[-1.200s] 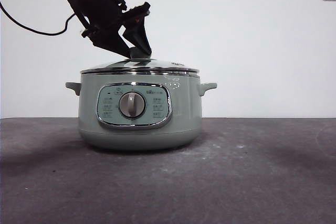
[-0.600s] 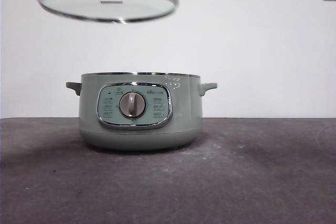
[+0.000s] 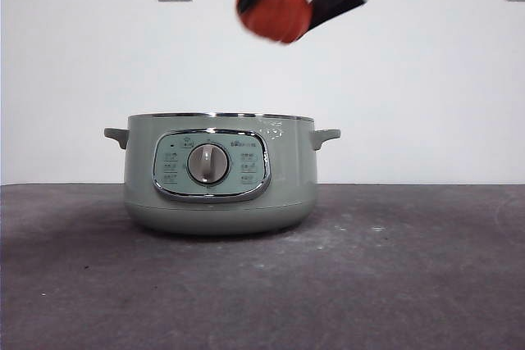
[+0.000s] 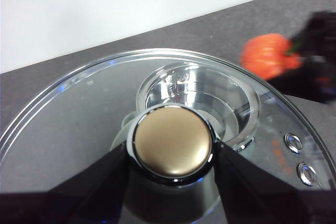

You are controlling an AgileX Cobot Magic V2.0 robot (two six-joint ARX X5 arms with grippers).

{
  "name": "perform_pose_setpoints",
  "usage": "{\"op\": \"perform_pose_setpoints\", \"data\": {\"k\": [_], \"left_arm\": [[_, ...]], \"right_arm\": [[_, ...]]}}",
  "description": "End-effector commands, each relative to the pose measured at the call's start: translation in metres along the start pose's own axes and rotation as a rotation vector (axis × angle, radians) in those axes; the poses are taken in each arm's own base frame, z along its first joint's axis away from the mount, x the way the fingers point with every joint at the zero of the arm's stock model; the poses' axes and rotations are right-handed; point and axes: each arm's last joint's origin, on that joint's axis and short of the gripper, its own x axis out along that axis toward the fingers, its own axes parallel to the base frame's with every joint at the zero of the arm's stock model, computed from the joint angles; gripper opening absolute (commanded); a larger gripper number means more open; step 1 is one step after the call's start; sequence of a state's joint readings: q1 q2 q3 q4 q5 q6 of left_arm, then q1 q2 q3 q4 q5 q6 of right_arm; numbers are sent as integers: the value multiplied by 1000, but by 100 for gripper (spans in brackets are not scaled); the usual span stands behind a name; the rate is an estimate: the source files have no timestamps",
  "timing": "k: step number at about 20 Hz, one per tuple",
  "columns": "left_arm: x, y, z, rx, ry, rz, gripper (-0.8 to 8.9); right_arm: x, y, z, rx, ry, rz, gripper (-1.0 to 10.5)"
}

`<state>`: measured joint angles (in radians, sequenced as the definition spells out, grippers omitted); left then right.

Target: Pick up the pumpkin,open the lid,put the pumpkin in the pot,close the lid

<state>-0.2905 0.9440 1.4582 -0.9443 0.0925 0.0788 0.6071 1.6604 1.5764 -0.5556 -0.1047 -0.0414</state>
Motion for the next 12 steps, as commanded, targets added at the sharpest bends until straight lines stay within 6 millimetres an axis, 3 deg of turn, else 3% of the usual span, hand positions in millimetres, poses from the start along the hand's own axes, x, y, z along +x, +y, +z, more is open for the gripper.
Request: {"op": "perform_pose_setpoints", "data": {"k": [1,5,9,12], "left_arm": [[-19,-1,0,13,-74,5,-8],[-35,-4,-8,8,-67,4,-8],[-38,-4,-11,6,-49,-6,-8],[-38,-4,-11,3,-48,-7,-8]], "right_arm": [[39,-4,8,-24,32,3,-17],[98,-11,7,-39,67,1,-17],[136,-10,-10,-56,90,5,-17],[155,-6,-20,-67,111,13,-17]]}}
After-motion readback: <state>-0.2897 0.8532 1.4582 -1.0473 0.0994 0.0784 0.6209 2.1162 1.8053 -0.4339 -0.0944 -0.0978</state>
